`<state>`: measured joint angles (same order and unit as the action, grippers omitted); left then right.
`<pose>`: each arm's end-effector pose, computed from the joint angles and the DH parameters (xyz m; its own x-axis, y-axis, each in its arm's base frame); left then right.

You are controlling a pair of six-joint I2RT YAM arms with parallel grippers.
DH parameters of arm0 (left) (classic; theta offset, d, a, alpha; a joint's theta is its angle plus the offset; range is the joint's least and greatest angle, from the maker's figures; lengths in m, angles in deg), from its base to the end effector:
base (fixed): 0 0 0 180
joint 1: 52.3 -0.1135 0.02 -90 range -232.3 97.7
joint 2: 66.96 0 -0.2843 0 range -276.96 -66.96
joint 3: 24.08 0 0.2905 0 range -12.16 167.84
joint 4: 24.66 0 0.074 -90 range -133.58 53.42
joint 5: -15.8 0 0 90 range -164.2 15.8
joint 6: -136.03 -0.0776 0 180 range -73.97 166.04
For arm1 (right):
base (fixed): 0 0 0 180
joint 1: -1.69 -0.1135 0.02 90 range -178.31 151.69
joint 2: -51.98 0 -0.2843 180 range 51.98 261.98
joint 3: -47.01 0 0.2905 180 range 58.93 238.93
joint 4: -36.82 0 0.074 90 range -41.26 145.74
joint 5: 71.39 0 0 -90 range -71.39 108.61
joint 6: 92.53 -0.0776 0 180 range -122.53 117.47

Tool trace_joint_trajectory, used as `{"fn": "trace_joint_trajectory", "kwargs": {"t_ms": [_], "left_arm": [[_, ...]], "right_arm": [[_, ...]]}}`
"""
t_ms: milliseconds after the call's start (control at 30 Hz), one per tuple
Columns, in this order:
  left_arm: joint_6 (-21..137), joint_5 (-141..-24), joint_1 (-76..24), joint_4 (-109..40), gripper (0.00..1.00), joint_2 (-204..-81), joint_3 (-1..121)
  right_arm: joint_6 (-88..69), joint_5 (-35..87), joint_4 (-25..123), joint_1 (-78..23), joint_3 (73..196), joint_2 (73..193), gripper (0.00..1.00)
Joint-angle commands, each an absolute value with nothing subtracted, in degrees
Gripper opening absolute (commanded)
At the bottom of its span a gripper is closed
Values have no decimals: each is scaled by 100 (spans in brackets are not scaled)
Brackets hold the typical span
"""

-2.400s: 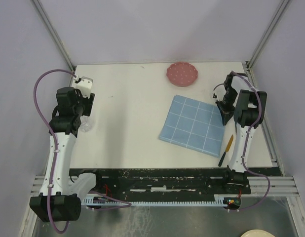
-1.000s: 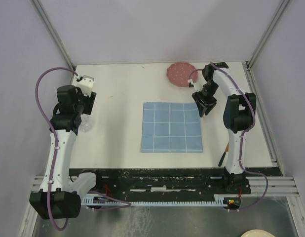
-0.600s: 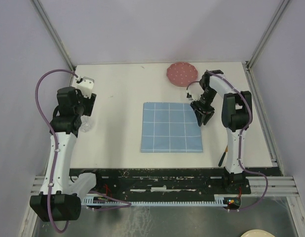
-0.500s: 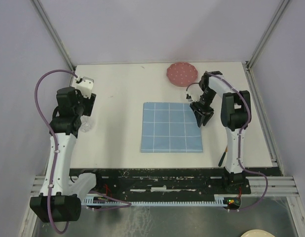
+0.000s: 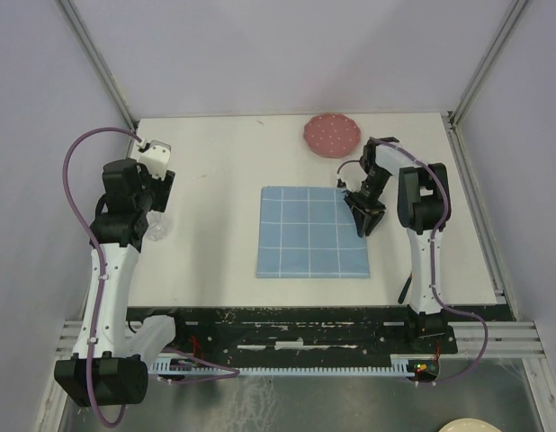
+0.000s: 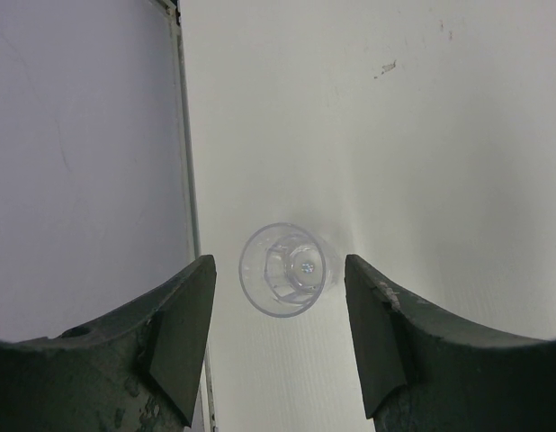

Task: Set the dinner table for one person
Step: Move the napkin to the center of the board.

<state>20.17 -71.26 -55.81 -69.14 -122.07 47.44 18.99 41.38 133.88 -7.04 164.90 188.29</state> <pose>0.2690 0.0205 0.3575 -0.4690 0.4077 -0.7835 0.1092 0.9071 0.4066 0.4289 0.0963 0.0867 -0.8391 -0.4711 0.2720 -0.3044 0.8211 0.4828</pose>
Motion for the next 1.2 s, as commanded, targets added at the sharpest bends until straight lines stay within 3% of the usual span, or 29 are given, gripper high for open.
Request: {"fn": "trace_joint_trajectory", "kwargs": {"t_ms": [0, 467, 1167], "left_arm": [[1835, -7043, -5570, -6729, 67, -12181, 4803], [1734, -6898, -5573, -6817, 66, -12247, 4909], [1705, -6901, -5568, -6946, 66, -12128, 4901]], "right_arm": [[1993, 4402, 13573, -829, 16723, 19055, 41], [1718, 5340, 13763, -1406, 17699, 19834, 28], [853, 5120, 13224, -1544, 18831, 20330, 27]]}}
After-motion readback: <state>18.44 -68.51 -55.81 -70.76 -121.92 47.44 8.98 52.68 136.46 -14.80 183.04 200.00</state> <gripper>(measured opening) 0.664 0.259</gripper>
